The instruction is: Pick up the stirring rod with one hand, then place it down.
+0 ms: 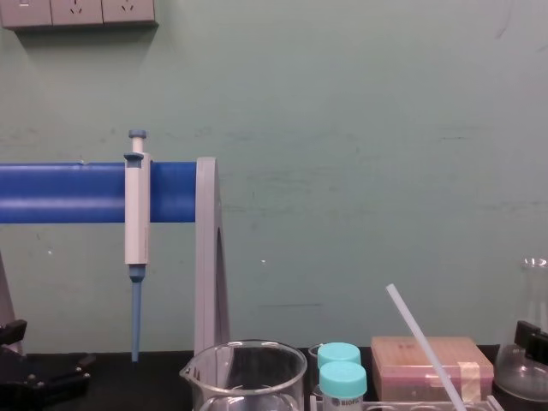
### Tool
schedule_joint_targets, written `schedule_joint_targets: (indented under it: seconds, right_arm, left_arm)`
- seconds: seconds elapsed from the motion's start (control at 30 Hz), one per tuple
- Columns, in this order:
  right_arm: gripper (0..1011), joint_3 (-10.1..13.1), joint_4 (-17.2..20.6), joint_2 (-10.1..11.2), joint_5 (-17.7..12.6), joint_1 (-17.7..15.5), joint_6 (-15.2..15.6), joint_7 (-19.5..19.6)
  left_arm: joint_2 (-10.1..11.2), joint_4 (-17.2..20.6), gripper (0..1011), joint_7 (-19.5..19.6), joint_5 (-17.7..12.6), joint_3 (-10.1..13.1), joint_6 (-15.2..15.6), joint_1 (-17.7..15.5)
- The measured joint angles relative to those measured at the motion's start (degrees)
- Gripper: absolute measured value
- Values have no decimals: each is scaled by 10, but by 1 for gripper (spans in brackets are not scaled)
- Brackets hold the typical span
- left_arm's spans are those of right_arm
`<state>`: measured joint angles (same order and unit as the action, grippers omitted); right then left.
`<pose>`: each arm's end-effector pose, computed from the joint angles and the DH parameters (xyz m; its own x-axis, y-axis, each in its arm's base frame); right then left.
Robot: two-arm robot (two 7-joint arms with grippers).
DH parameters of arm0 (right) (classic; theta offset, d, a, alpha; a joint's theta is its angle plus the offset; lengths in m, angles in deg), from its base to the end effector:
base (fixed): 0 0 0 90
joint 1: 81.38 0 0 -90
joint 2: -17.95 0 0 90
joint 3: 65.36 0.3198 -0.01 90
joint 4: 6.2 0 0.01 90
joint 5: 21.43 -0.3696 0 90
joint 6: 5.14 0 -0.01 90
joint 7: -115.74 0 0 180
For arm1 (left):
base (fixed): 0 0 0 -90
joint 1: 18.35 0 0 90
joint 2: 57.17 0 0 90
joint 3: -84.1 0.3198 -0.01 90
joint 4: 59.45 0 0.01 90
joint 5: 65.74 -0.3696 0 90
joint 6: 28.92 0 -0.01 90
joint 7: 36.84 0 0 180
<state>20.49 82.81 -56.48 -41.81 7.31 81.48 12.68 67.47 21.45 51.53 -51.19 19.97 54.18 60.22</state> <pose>0.3807 -0.0632 -0.3398 0.2839 -0.9552 -0.0835 0.9588 0.2833 0.0193 0.4204 0.0835 -0.3380 0.2923 0.8803 0.3736 -0.9553 0.2873 0.0704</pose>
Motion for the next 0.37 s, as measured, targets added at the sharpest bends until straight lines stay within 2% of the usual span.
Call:
schedule_joint_targets:
  seconds: [0.37]
  right_arm:
    - [1003,-1,1,0,1,0,-2,0]
  left_arm:
    - [0,0,1000,0,0,0,0,0]
